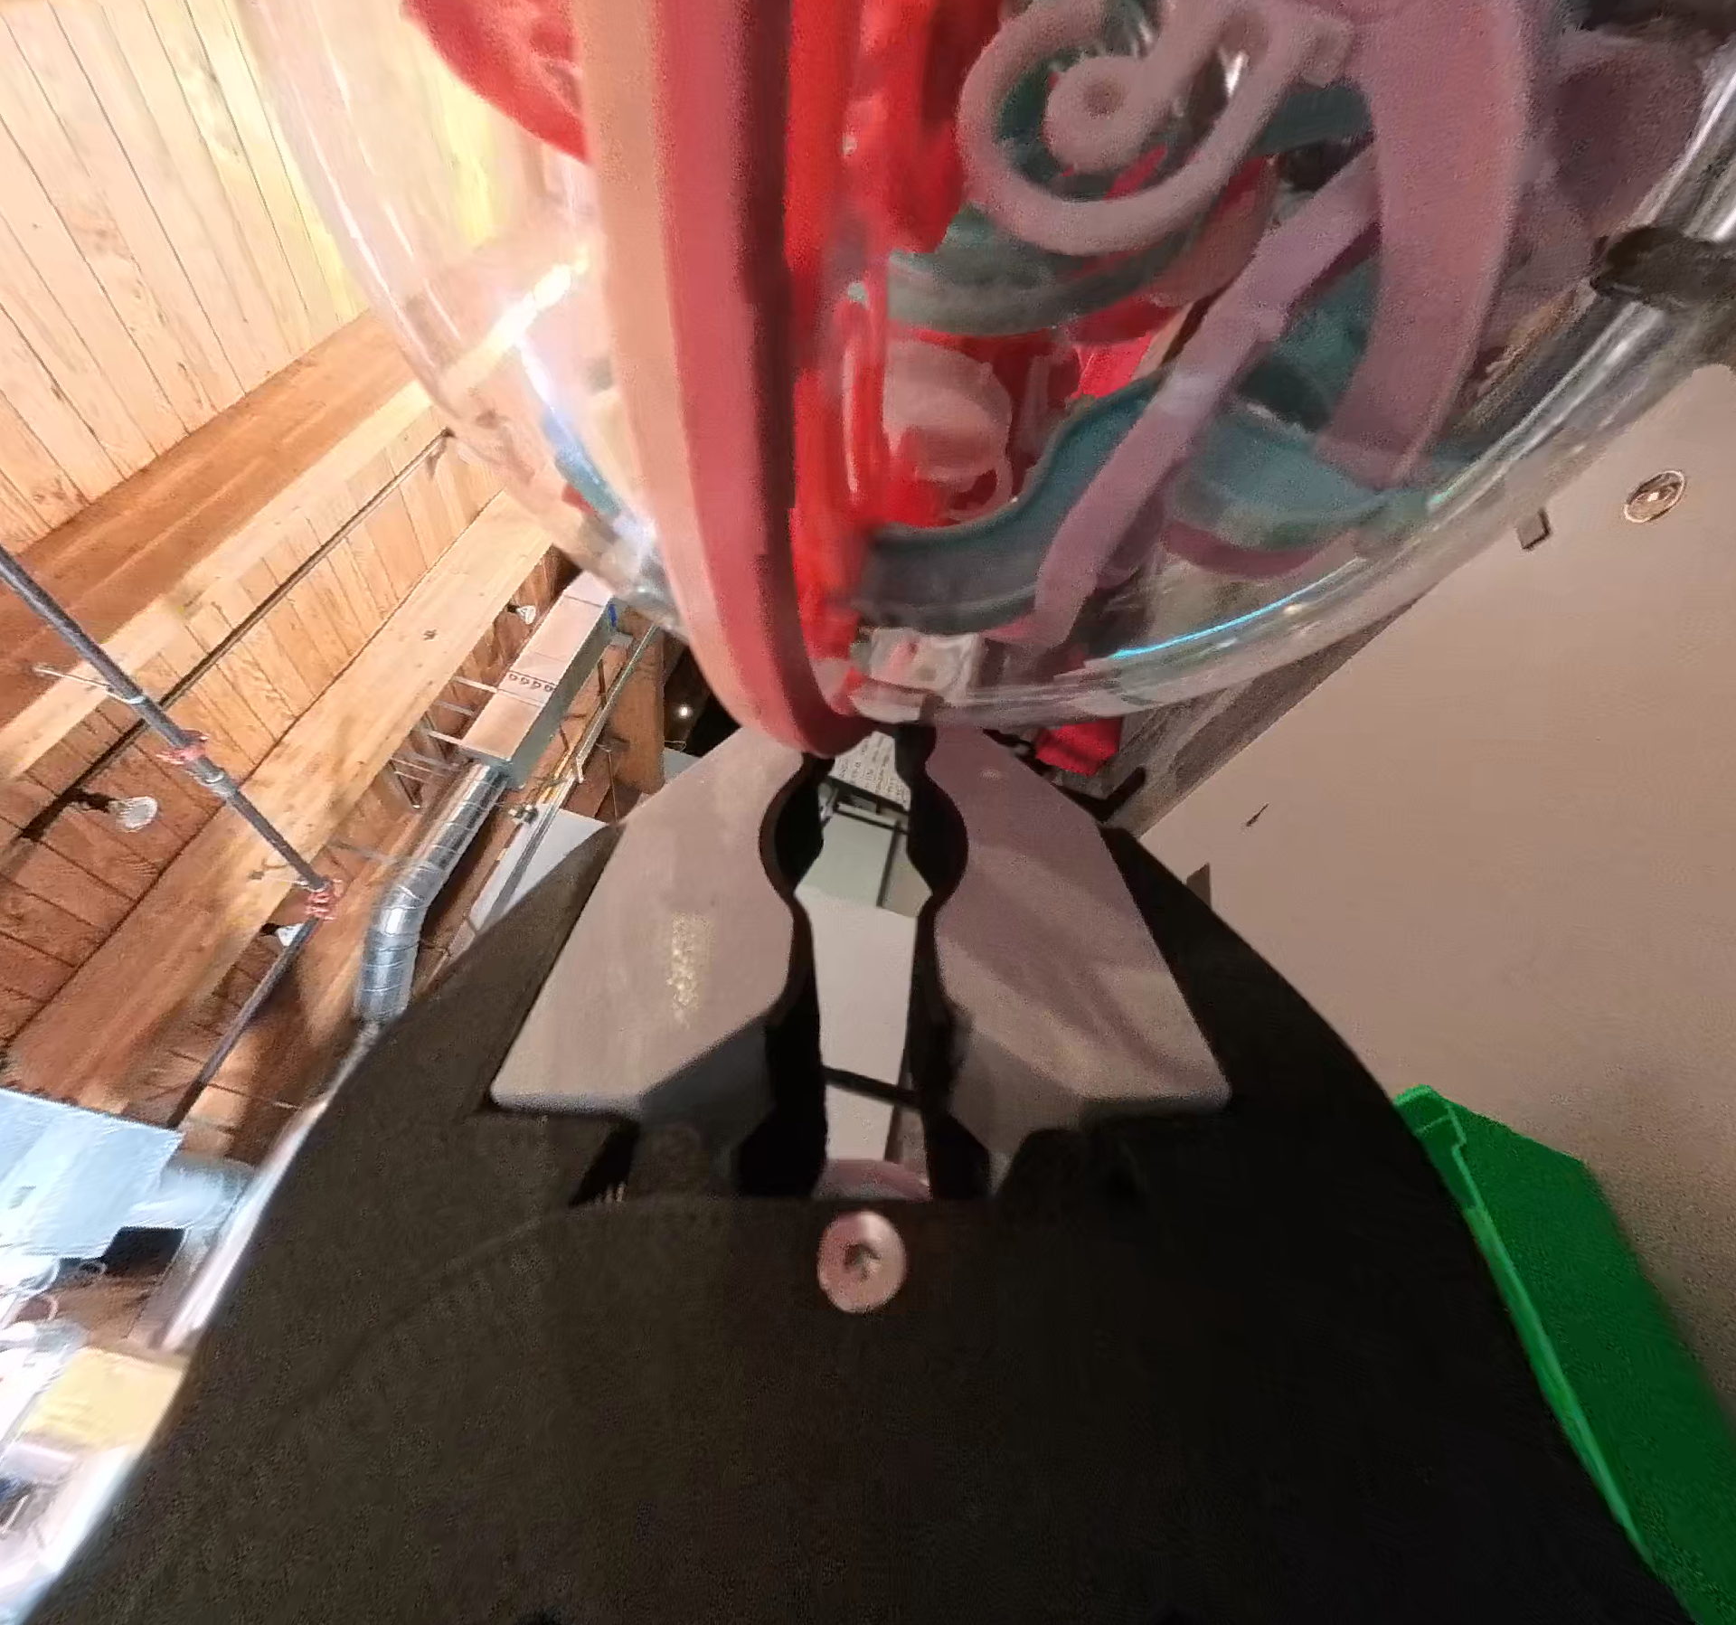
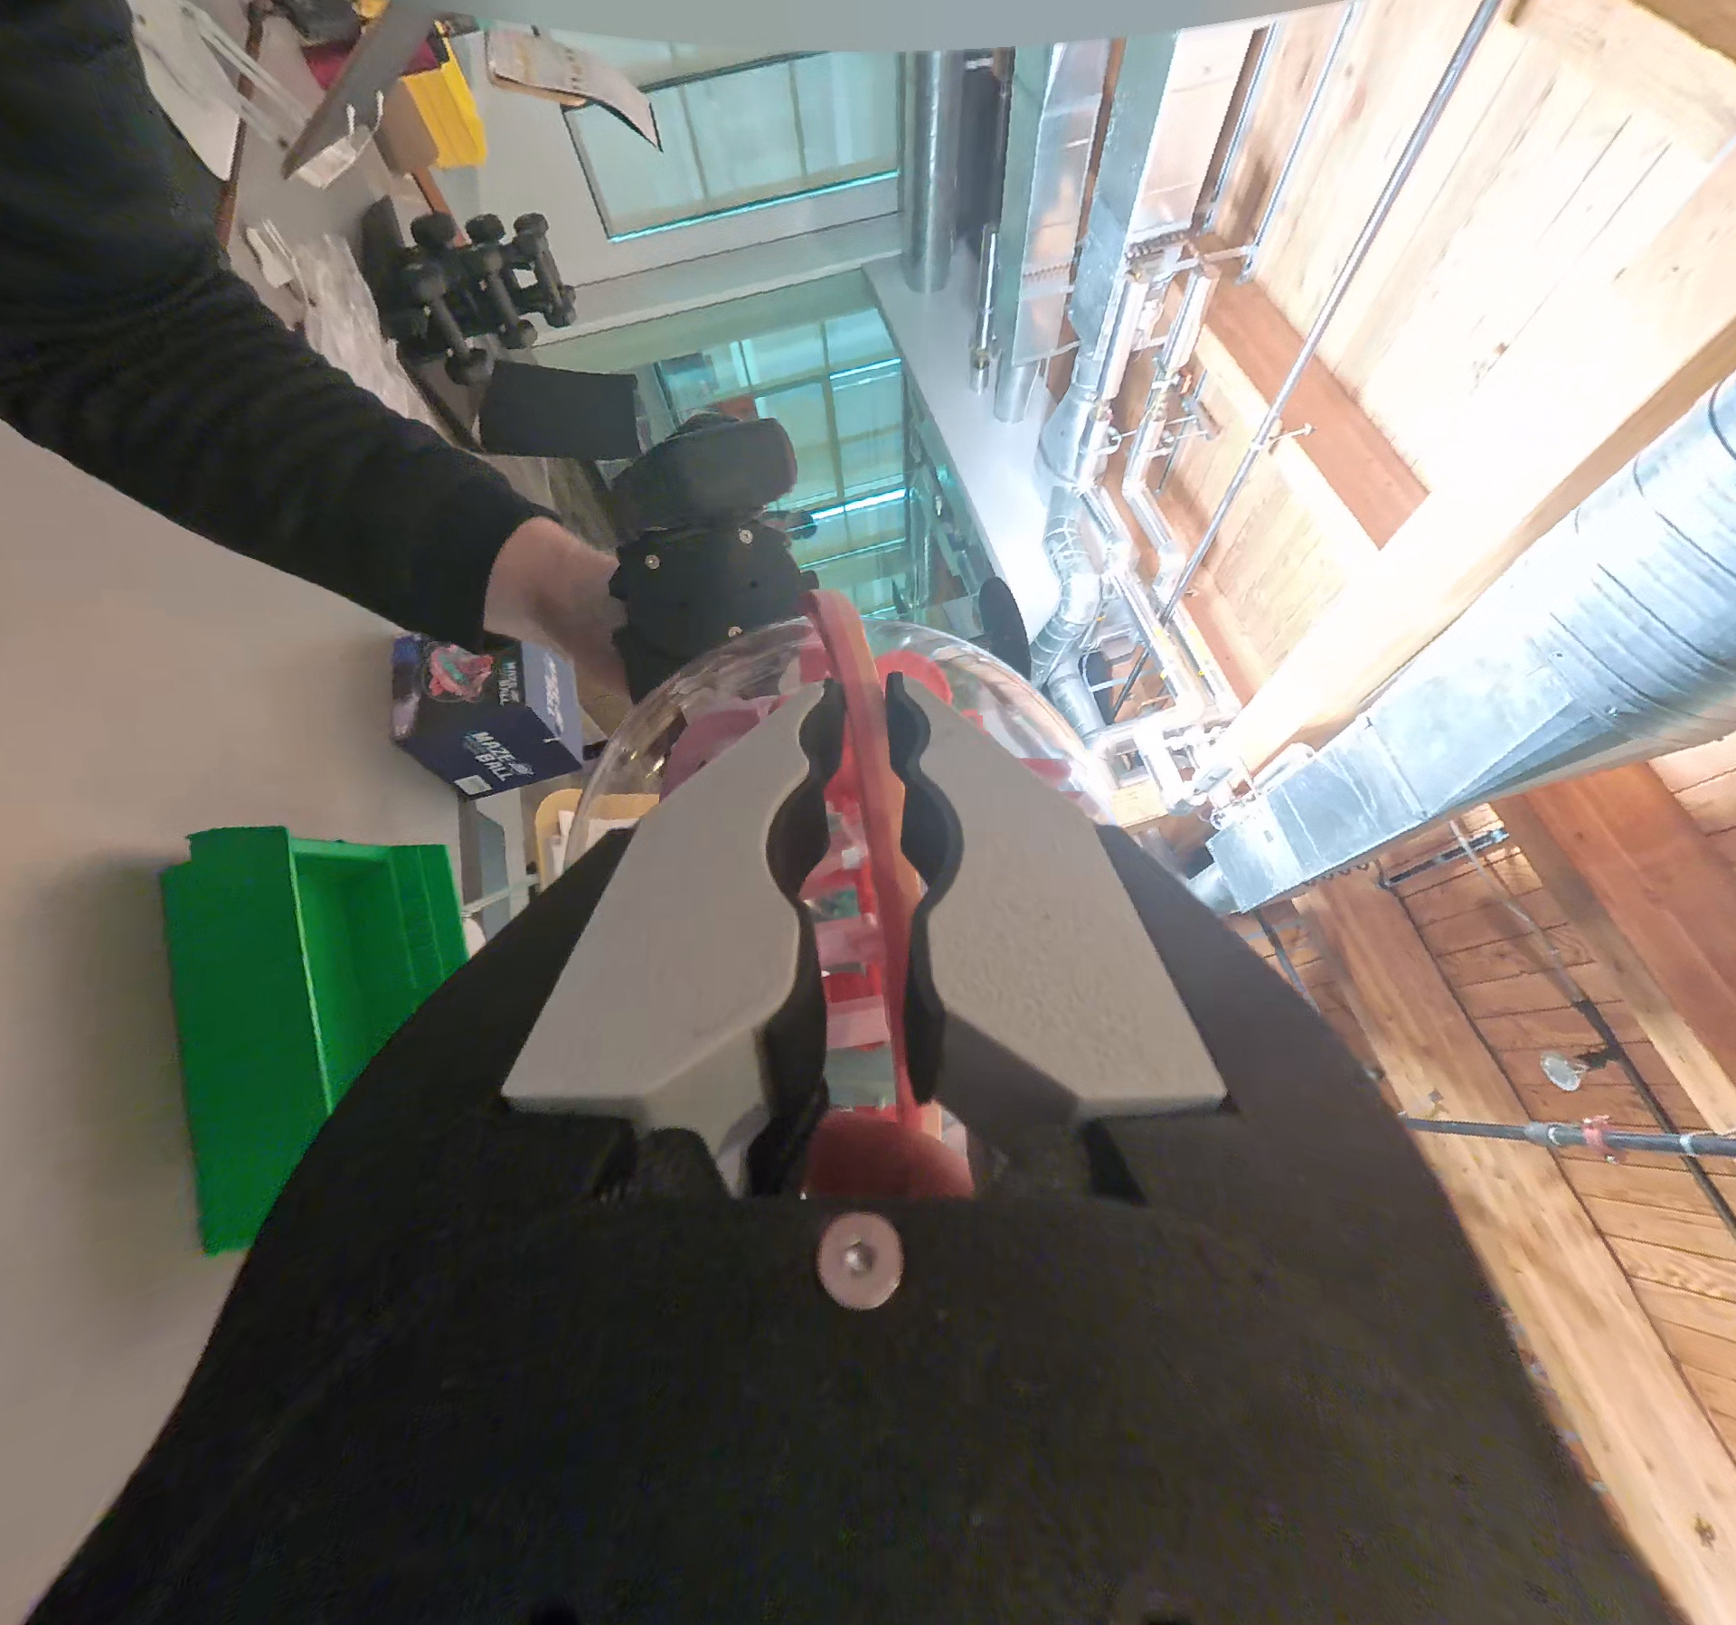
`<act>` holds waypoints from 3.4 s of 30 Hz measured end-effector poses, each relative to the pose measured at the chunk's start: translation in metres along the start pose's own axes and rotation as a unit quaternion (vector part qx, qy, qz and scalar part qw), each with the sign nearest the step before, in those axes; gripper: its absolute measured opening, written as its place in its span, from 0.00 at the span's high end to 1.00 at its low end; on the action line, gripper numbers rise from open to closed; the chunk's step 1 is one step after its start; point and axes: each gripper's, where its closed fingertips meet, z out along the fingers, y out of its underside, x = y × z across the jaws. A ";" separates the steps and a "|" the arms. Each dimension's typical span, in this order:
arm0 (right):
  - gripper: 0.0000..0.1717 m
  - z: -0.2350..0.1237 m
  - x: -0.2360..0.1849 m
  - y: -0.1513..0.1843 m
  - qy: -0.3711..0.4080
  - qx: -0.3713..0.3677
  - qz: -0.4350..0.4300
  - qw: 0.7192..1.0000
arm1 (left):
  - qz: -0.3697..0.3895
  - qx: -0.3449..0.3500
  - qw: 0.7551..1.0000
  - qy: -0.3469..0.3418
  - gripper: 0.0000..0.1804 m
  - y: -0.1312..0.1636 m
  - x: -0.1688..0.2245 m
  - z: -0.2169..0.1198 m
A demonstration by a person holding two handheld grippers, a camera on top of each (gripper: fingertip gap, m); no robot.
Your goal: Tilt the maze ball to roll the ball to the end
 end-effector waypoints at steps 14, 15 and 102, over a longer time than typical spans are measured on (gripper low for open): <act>0.96 0.019 0.018 -0.047 0.007 -0.019 -0.240 0.971 | 0.035 0.036 0.991 -0.127 0.97 -0.044 -0.083 -0.015; 0.96 0.019 0.023 -0.047 0.007 -0.021 -0.222 0.975 | 0.026 0.033 0.991 -0.128 0.97 -0.044 -0.086 -0.014; 1.00 -0.026 0.133 -0.080 0.302 0.289 0.256 0.872 | -0.376 0.423 0.822 0.056 0.95 -0.191 -0.115 -0.070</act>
